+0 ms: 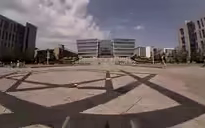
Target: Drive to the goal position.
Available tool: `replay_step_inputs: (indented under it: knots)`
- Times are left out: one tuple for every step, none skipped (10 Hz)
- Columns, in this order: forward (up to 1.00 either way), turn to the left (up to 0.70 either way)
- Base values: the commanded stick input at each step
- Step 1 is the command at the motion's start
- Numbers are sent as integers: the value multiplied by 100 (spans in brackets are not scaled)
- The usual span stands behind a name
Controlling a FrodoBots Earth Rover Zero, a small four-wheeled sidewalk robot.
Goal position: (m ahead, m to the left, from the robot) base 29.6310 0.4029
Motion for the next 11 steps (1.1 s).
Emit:
replay_step_inputs:
  knots:
    - [100, 1]
    - [100, 1]
    - [100, 1]
    - [100, 1]
    - [100, 1]
    - [100, 1]
    - [100, 1]
    - [100, 1]
    - [100, 1]
    - [100, 1]
    - [100, 1]
